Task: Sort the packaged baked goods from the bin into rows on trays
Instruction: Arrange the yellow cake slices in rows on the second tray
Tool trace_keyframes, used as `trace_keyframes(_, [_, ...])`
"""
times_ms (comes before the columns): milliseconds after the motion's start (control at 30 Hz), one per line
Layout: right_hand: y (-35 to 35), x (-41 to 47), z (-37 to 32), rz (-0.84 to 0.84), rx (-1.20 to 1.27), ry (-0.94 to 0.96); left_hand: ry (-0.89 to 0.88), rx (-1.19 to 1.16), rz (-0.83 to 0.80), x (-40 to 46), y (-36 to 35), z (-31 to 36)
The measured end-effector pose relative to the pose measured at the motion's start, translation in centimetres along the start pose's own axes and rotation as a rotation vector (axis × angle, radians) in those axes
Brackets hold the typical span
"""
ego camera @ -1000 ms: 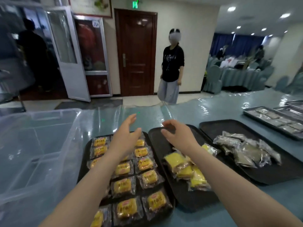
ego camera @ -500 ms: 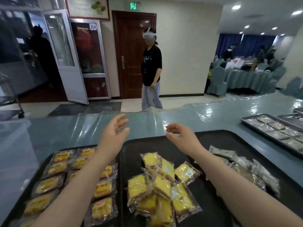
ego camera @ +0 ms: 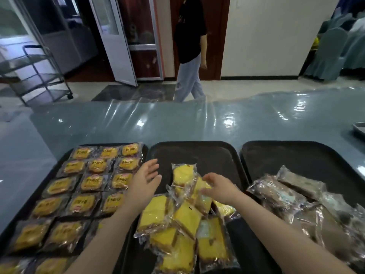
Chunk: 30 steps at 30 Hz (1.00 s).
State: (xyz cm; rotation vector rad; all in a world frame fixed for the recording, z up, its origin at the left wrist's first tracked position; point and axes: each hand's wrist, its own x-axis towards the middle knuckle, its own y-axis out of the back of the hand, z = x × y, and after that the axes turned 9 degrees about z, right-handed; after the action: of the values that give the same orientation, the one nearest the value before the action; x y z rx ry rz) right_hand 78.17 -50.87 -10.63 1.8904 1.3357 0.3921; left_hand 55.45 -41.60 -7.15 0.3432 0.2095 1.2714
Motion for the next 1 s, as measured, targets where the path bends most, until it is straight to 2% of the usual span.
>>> trace_keyframes(200, [-1.8,3.4,3.1,-0.123,0.017,-0.134,0.157,0.109,-0.033,1.8,-2.7,-3.6])
trace_keyframes(267, [-2.1,4.6,3.9,-0.188,0.062,-0.135,0.21,0.133,-0.064,2.7,-3.7,-4.7])
trace_keyframes(333, [-2.4,5.7,4.6,-0.177,0.033,-0.12,0.258,0.188,-0.078,3.8,-4.9,-5.7])
trace_keyframes(433, [-1.7,7.5,5.6,-0.03,0.052,-0.12,0.313,0.324,-0.07,5.6,-6.6,-6.7])
trace_keyframes(567, [1.1,9.1,6.0,0.362,0.296,-0.236,0.319,0.449,-0.089,7.3,-8.6,-7.1])
trace_keyframes(667, [2.8,9.9,6.0,0.534,0.43,-0.272,0.321,0.439,-0.103,8.2,-9.8,-7.1])
trace_keyframes(767, [3.5,10.2,6.1,0.73,0.383,-0.156,0.354,0.339,-0.053,9.1,-10.2,-7.2])
trace_keyframes(800, [3.5,10.3,6.2,0.733,0.319,-0.09,0.369,0.287,-0.021,9.5,-10.1,-7.2])
trace_keyframes(867, [2.8,10.5,6.2,0.586,0.203,0.019,0.393,0.197,0.038,10.2,-9.8,-7.1])
trace_keyframes(933, [1.5,10.5,6.5,0.4,0.174,0.056,0.404,0.141,0.072,10.9,-9.5,-6.8])
trace_keyframes(1000, [0.6,10.6,7.1,0.369,0.174,0.046,0.406,0.105,0.078,11.5,-9.2,-6.8])
